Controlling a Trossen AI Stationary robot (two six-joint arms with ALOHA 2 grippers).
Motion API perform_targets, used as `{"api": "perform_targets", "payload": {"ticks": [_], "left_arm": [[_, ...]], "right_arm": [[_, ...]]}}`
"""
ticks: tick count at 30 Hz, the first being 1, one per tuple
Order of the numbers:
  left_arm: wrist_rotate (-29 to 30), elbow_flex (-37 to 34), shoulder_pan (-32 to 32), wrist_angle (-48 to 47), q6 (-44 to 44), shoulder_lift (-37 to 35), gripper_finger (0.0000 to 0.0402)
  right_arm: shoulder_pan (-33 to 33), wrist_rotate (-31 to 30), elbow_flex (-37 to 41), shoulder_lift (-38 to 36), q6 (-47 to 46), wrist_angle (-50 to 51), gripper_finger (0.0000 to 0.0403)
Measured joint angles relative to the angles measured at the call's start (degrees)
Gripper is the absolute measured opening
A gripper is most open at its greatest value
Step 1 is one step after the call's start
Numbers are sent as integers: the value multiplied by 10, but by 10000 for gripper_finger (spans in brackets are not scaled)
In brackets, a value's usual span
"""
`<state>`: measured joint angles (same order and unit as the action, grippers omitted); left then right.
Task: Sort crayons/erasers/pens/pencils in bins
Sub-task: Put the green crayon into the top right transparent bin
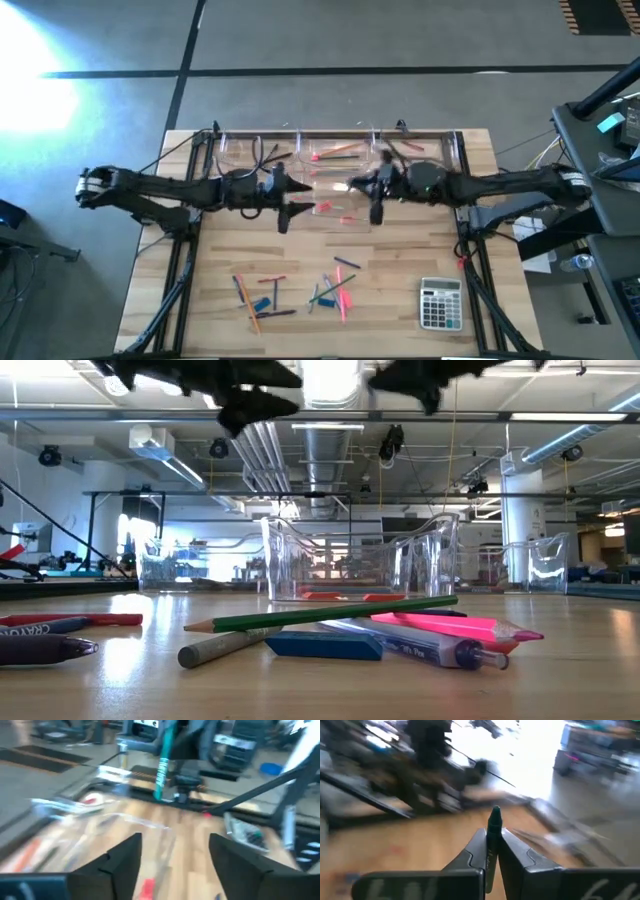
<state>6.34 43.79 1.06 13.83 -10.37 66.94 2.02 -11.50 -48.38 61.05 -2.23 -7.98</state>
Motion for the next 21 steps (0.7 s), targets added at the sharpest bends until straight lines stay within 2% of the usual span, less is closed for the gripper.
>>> {"api": "perform_targets", "payload": {"ticks": [4, 10, 15, 21], "left_arm": [[31, -2, 0, -70, 3, -50, 247], [31, -18, -1, -83, 2, -77, 253], [30, -18, 0, -86, 2, -71, 253], [30, -18, -1, -95, 2, -74, 253]], "right_arm": [[69, -67, 0, -65, -5, 179, 18], [245, -73, 0, -96, -27, 366, 18], [363, 3, 0, -55, -10, 385, 18], [436, 10, 0, 24, 0, 396, 27]]}}
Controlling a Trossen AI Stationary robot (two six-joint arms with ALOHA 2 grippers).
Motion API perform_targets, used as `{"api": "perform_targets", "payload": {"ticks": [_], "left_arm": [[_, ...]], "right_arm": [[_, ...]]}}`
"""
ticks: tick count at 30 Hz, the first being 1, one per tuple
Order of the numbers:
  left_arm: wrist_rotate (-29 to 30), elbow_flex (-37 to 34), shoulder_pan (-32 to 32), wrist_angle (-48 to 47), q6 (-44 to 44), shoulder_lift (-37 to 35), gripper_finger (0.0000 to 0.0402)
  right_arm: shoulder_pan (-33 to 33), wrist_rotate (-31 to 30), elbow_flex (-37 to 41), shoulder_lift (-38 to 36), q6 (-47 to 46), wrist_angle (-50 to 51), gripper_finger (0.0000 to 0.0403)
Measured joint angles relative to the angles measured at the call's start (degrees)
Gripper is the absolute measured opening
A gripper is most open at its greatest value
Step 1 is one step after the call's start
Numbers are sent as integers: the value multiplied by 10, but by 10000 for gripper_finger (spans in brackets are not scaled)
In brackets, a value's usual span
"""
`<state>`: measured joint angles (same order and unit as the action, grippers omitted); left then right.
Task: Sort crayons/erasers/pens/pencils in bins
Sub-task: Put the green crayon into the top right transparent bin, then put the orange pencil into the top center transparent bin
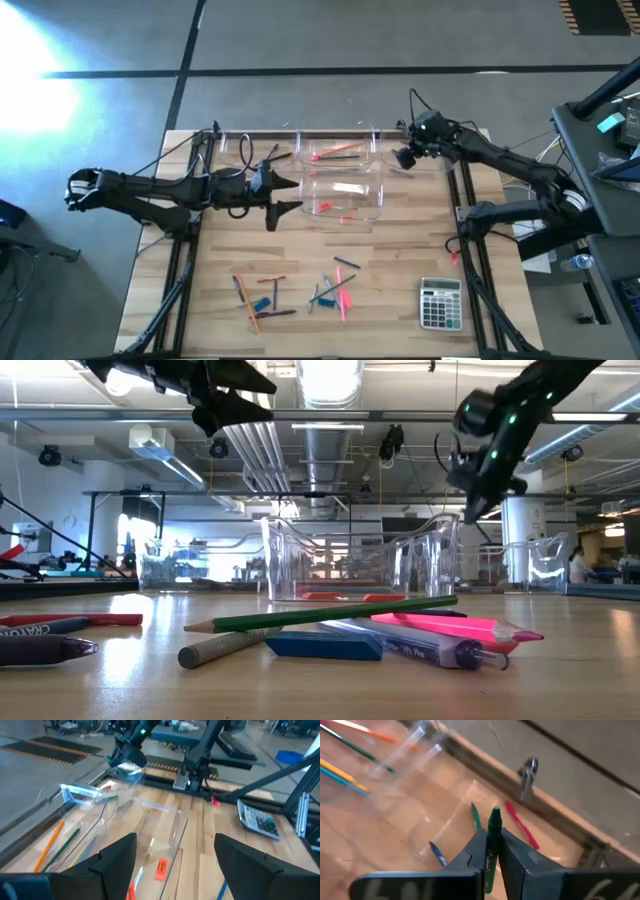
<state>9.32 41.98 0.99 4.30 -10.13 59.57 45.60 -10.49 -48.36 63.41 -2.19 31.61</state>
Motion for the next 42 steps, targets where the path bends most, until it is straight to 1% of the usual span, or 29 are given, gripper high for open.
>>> {"api": "perform_targets", "payload": {"ticks": [2, 4, 8, 11, 13, 15, 17, 19, 21, 26, 28, 30, 34, 37, 40, 42], "left_arm": [[0, 4, 0, -21, 0, -1, 253], [0, 5, 0, -38, 0, -1, 253], [0, 5, 0, -63, 0, -2, 254], [0, 6, 0, -89, -1, -4, 254], [0, 17, 0, -129, -3, -6, 254], [0, 37, 0, -189, -15, -8, 254], [0, 61, -8, -255, -22, -9, 254], [0, 77, -25, -303, -32, -5, 254], [-1, 87, -51, -340, -44, -3, 254], [-1, 92, -131, -399, -88, 2, 254], [-2, 90, -166, -404, -107, 2, 254], [-2, 89, -203, -413, -124, 8, 254], [-2, 89, -278, -414, -136, 33, 254], [-2, 90, -331, -414, -136, 69, 254], [-5, 98, -375, -413, -141, 114, 254], [-7, 106, -394, -413, -163, 144, 254]], "right_arm": [[7, 1, 0, 22, 2, 0, 44], [8, 2, 0, 37, 4, 0, 68], [7, 5, 0, 51, 9, 2, 131], [7, 4, 0, 42, 9, 8, 181], [7, 5, -11, 29, 5, 37, 209], [2, 12, -31, 12, 3, 69, 229], [-14, 39, -48, -15, 5, 92, 241], [-41, 66, -58, -49, -7, 101, 245], [-80, 80, -60, -88, -29, 100, 243], [-197, 75, -56, -179, -75, 99, 230], [-246, 69, -55, -204, -95, 97, 227], [-296, 50, -54, -221, -119, 97, 224], [-394, -5, -54, -229, -148, 96, 224], [-458, -51, -54, -217, -153, 96, 224], [-500, -85, -54, -197, -158, 93, 224], [-516, -91, -54, -184, -158, 87, 224]]}}
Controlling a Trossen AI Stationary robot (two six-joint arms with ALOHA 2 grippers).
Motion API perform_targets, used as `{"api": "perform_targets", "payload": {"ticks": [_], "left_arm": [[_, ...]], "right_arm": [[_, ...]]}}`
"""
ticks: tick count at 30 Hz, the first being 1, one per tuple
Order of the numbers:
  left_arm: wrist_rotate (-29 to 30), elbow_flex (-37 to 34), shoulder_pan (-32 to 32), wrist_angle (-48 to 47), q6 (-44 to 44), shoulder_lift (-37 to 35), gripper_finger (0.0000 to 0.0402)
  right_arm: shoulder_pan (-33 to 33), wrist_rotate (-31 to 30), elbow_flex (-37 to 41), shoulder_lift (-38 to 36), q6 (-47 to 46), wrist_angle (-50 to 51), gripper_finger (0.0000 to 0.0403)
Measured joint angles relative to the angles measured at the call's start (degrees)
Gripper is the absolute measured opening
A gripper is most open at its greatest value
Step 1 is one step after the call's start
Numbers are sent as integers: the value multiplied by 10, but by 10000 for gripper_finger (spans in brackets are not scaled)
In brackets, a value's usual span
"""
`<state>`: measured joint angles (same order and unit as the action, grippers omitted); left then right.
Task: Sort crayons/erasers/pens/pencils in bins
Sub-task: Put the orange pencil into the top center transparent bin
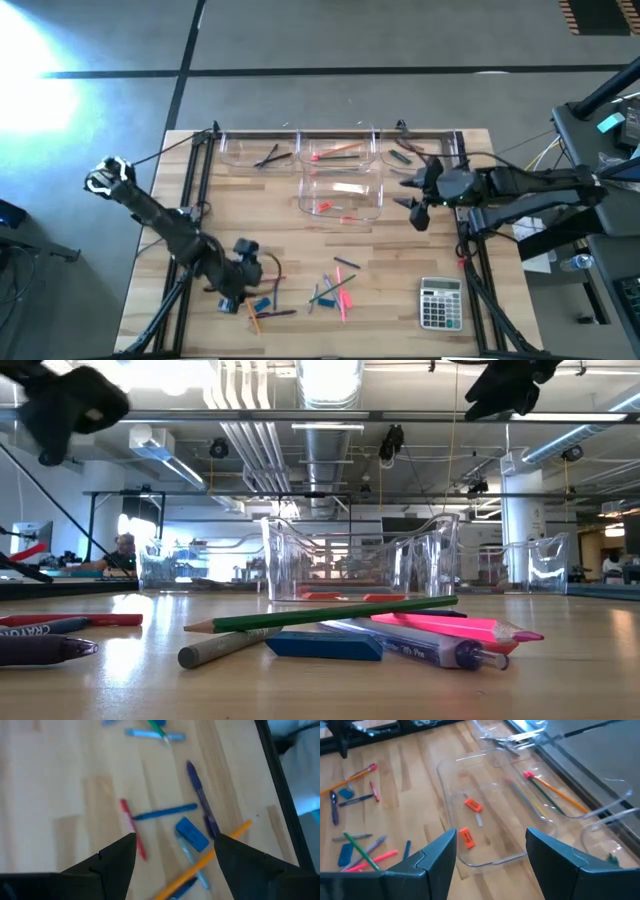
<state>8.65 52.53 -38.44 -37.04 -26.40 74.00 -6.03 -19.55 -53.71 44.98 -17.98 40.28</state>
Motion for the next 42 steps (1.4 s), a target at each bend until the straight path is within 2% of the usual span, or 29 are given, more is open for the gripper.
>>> {"api": "perform_targets", "payload": {"ticks": [5, 17, 24, 31, 42], "left_arm": [[-24, 29, -25, 0, -20, 72, 250], [-65, 53, -69, 0, 45, 180, 219], [-66, 53, -73, 0, 101, 214, 219], [-56, 57, -82, 1, 119, 250, 218], [-21, 59, -86, -14, 123, 246, 218]], "right_arm": [[-16, 0, -9, 29, 0, -22, 224], [-16, 0, -39, 46, 10, -24, 224], [-16, 1, -39, 47, 10, -24, 224], [-16, 1, -39, 47, 10, -24, 224], [-16, 1, -39, 55, 10, -23, 224]]}}
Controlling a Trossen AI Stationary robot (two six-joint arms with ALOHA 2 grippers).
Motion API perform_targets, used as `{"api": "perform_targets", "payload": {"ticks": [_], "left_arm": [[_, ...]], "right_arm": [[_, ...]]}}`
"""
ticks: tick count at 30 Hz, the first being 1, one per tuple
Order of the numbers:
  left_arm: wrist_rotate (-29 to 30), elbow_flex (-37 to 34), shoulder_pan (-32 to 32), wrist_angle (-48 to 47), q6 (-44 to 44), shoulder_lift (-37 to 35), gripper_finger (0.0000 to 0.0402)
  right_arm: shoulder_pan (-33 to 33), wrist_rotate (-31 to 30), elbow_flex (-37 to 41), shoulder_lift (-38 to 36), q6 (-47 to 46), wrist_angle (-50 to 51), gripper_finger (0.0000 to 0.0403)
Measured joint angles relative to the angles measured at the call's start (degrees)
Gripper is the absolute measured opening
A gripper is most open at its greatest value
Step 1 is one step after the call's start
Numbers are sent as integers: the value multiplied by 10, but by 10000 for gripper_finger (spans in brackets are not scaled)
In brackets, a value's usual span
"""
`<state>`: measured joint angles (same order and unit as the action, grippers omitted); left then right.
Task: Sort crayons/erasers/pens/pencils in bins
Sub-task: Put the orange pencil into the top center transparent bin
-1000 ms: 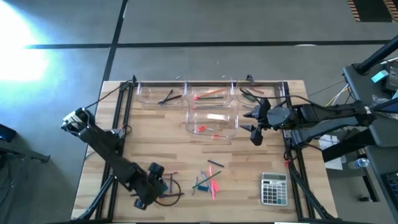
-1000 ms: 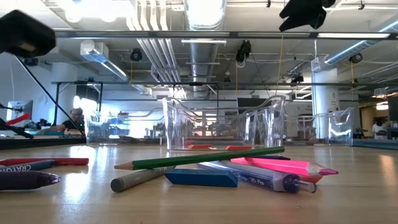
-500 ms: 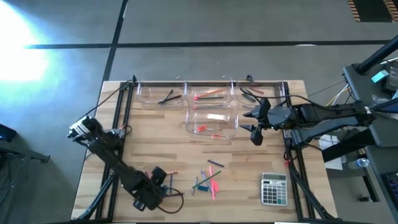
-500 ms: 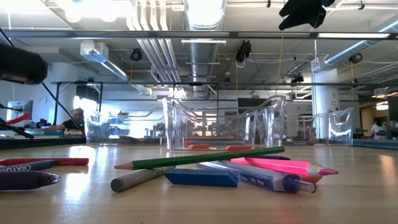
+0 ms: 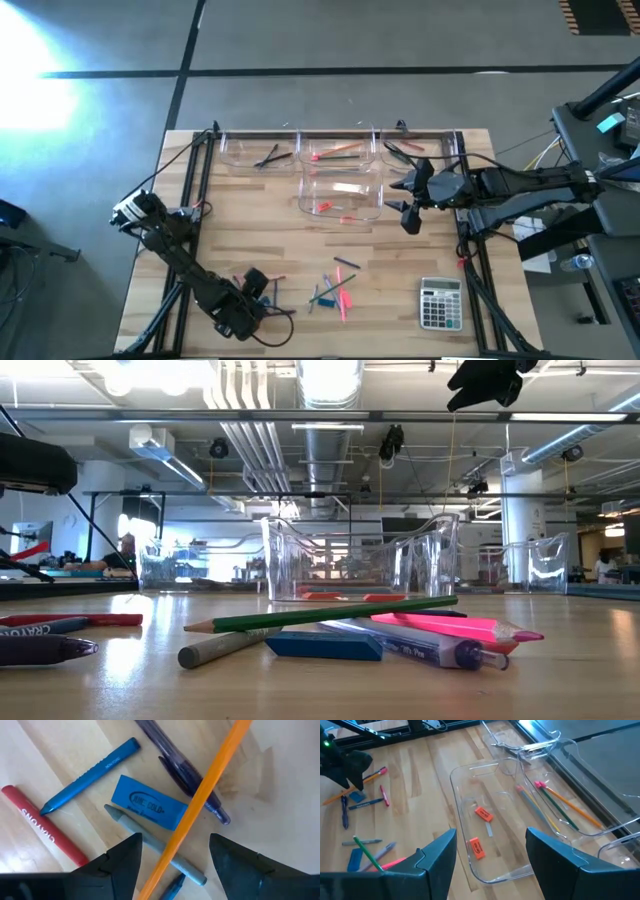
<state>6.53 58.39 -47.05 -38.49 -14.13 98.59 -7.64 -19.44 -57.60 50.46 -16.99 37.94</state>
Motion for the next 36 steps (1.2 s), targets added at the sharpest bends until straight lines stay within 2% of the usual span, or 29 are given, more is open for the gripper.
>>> {"api": "perform_targets", "payload": {"ticks": [10, 16, 26, 30, 36], "left_arm": [[2, 4, 0, -6, -1, 0, 218], [31, 36, -4, -41, 10, -1, 218], [40, 37, -11, -35, 31, 16, 217], [46, 40, -14, -35, 45, 24, 197], [46, 40, -14, -36, 46, 25, 143]], "right_arm": [[0, 0, 0, 6, 0, 0, 224], [0, 0, 0, 7, 0, 0, 224], [0, 0, 0, 7, 0, 1, 224], [0, 0, 0, 7, 0, 2, 224], [0, 0, 1, 7, 0, 3, 224]]}}
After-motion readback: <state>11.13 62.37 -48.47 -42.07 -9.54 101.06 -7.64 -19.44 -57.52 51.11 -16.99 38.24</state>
